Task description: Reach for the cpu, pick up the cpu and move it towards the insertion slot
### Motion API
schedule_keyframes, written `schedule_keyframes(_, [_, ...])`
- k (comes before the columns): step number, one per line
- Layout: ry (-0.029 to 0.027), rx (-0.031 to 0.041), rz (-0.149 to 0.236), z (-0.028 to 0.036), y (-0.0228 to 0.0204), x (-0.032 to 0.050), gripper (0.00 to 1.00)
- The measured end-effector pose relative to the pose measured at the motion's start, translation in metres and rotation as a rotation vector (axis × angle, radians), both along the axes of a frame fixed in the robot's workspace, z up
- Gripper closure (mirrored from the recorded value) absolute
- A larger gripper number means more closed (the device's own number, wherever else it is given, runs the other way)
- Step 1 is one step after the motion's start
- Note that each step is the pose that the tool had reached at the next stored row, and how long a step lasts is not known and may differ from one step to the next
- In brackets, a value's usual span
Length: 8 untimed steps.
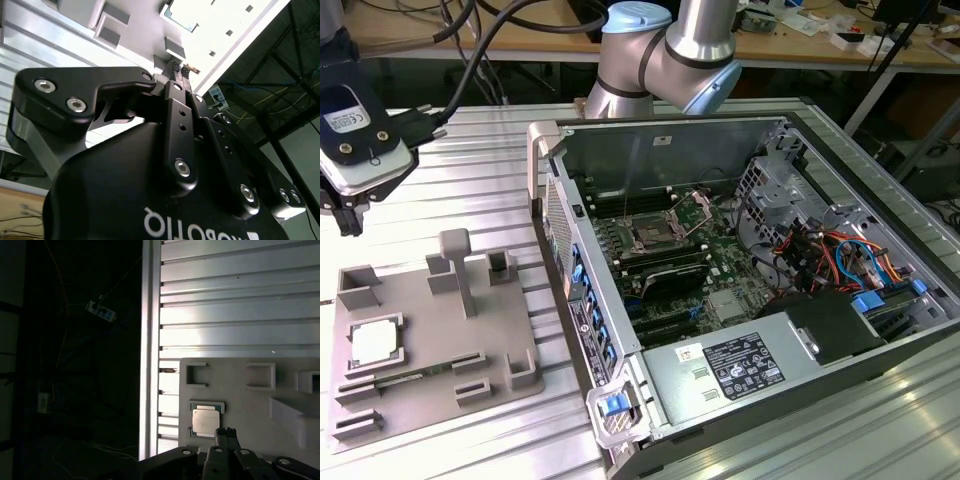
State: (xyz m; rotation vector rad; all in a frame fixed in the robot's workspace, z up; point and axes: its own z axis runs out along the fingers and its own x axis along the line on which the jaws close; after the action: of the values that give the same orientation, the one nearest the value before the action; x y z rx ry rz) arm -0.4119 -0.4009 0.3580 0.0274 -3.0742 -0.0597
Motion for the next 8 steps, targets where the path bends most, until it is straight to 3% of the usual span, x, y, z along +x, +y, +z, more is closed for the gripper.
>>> schedule_keyframes(8, [0.0115,0.0,0.0,-0.0015,0.0,-0.001,0.89])
